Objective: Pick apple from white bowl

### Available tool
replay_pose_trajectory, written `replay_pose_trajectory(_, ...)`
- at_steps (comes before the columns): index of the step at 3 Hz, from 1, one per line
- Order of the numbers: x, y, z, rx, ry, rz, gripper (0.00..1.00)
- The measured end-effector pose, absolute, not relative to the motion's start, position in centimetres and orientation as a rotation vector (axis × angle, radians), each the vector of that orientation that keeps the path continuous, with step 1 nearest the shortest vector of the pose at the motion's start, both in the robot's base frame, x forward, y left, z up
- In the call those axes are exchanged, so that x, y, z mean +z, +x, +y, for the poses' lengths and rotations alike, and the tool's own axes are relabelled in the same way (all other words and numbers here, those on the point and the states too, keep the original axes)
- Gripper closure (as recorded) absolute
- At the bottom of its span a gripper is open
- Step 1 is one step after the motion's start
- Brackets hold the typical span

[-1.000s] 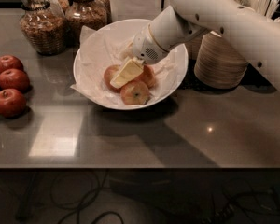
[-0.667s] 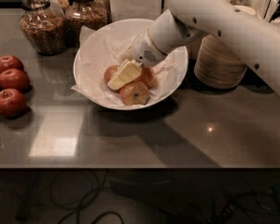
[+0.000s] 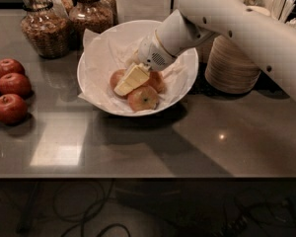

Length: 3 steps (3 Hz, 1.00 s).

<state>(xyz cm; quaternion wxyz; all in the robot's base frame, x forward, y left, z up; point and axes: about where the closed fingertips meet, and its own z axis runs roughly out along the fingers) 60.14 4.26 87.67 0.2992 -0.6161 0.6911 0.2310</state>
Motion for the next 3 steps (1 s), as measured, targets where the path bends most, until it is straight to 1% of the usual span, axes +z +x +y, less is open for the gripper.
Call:
replay_pose_trajectory(1,87.5,60.1,4.4,0.623,-1.64,1.844,0.15)
replay_pose_trajectory(2,85.9,59.9,4.5,0.643,-1.652,1.87,0.01)
replay_pose_trajectory(3,86.3,59.9,4.5,0.645,-1.653,1.874,0.19)
